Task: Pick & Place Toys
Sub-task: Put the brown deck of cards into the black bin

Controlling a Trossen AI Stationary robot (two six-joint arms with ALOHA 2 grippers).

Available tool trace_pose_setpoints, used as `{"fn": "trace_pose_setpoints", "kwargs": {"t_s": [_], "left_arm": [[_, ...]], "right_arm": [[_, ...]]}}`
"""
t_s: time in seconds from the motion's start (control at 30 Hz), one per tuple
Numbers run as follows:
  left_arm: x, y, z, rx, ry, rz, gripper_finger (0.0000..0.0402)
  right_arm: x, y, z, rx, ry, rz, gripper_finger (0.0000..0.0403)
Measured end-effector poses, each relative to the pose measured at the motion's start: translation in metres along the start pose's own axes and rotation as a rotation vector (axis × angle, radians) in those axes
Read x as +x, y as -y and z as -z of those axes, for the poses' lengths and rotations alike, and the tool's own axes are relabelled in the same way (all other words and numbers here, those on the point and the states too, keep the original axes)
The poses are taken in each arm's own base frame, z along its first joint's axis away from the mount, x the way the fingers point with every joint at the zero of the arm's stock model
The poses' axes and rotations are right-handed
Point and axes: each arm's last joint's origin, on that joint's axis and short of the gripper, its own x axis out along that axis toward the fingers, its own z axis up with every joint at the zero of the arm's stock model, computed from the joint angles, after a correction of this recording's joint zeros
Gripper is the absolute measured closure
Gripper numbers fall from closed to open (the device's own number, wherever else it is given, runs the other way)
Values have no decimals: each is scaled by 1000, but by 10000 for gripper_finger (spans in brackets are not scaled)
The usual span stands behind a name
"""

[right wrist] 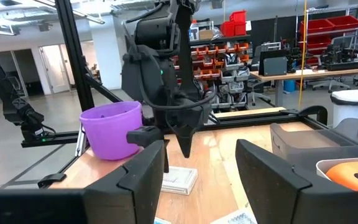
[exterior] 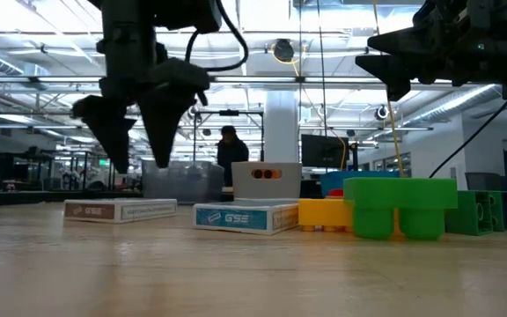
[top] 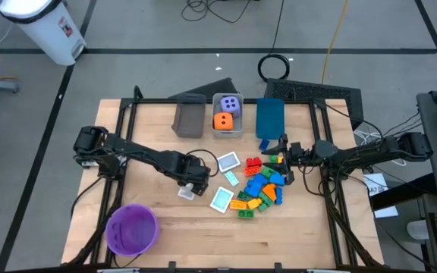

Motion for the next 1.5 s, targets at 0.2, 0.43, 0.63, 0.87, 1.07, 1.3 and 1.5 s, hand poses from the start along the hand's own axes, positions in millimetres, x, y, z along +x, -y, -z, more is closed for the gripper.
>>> {"fn": "trace_pose_setpoints", "kwargs": {"t_s": [0.2,0.43,0.63,0.87,1.07,1.3,1.5], "left_arm": [[11,1,7,-7,-11,-36,50],[20,0,9,-46,-6,-40,50],[26,0,11,-71,2,-16,50],[32,-4,14,-85,0,-31,50],[32,1,16,18,42,1,50],[33,2,22,29,68,-11,50],[48,-7,28,15,44,0,50]], "right_arm": [[0,0,0,0,0,0,211],[0,0,0,0,-4,0,211],[0,0,0,0,-5,0,211],[0,0,0,0,-6,0,211],[0,0,1,0,-7,2,211],[0,0,1,0,-10,3,211],[0,0,1,0,-14,4,211]]}}
